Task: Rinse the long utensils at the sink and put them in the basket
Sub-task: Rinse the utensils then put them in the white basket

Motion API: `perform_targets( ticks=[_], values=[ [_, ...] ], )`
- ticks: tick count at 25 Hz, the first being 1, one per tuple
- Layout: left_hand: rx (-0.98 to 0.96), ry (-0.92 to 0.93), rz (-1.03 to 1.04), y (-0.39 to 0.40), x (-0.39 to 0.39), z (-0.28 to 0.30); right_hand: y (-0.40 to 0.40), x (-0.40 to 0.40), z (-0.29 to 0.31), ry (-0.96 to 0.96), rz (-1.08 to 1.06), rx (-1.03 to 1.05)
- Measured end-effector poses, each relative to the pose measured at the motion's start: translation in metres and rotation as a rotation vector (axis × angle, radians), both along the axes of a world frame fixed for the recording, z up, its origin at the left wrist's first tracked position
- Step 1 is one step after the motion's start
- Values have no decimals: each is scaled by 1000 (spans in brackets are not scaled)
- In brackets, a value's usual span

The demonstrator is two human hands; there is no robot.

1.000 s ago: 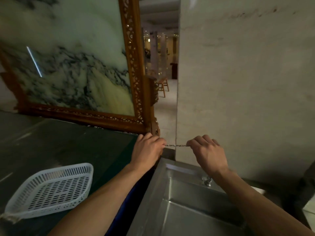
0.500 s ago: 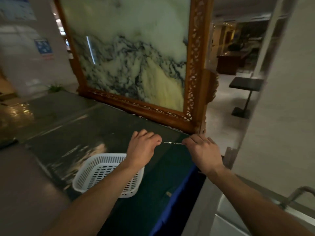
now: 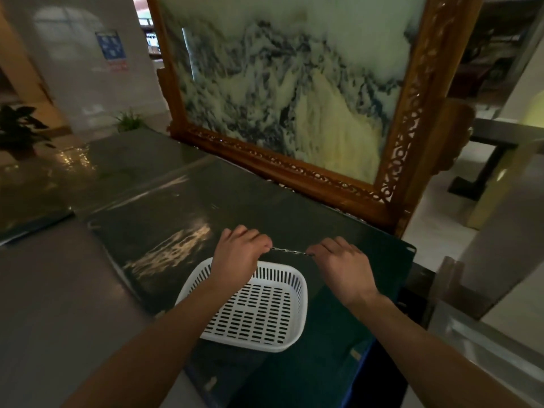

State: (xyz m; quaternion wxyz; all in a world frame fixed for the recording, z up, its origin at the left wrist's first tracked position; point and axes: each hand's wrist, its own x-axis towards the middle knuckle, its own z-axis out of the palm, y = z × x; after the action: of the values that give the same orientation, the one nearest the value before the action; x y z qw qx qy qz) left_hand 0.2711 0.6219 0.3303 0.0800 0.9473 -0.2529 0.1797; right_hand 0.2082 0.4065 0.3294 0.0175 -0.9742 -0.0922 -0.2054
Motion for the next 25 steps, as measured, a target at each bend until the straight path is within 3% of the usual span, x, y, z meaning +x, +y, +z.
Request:
perform_targets(
  ticks=[15,25],
  values=[
    [118,203,71,76,57,-94,67,71,-94,160,124,71],
    [206,464,79,88,74,-172,87,87,-189,467,47,169]
  ],
)
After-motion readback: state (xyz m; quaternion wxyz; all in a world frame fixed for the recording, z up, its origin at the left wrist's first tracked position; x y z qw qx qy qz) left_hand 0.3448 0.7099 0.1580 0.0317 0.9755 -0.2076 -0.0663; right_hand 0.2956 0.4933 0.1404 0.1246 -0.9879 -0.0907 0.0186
